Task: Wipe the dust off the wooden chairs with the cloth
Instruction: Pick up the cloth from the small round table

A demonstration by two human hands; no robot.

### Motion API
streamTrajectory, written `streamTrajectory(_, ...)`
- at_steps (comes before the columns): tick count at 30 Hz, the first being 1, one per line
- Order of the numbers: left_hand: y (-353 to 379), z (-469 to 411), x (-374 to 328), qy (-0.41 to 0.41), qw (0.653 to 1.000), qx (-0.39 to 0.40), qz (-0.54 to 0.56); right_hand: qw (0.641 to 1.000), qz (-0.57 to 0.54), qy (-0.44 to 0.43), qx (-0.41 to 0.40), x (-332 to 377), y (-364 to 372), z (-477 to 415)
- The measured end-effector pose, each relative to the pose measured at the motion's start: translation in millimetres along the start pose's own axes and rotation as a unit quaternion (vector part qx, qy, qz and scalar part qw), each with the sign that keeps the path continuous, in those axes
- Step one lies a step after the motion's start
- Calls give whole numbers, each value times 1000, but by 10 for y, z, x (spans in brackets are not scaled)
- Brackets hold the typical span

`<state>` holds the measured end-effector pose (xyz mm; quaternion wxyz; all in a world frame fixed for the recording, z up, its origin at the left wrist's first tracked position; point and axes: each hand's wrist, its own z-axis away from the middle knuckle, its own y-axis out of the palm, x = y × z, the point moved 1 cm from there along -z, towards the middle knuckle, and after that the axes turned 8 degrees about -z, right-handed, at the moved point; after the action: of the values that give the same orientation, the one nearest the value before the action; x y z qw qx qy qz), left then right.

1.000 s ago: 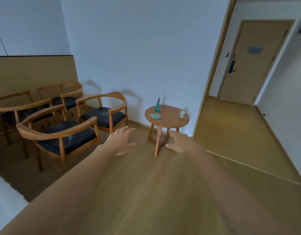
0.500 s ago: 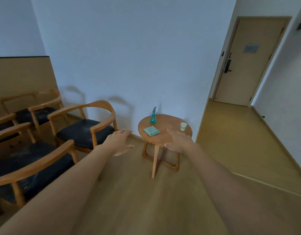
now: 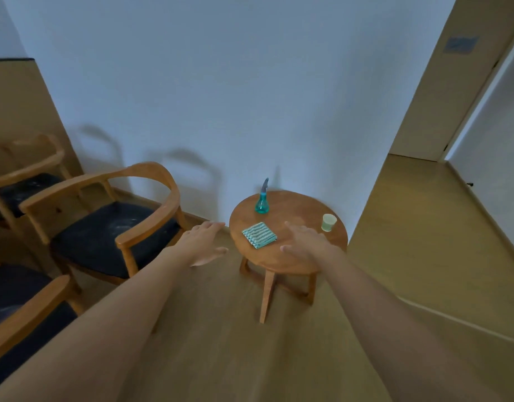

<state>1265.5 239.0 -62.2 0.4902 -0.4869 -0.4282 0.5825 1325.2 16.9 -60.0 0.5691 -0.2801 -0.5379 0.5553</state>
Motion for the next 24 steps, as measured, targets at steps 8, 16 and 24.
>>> streamTrajectory(8, 153, -1467, 219, -17, 997, 57, 46, 997, -27, 25, 71, -194, 11, -1590)
streamTrajectory(16, 568, -2930, 665, -27, 989, 126, 75, 990, -73, 60, 103, -398, 410, -3041)
streamTrajectory(24, 1212, -4193, 1215, -47, 969, 224, 98, 975, -109, 110, 160, -390, 1160, -4383)
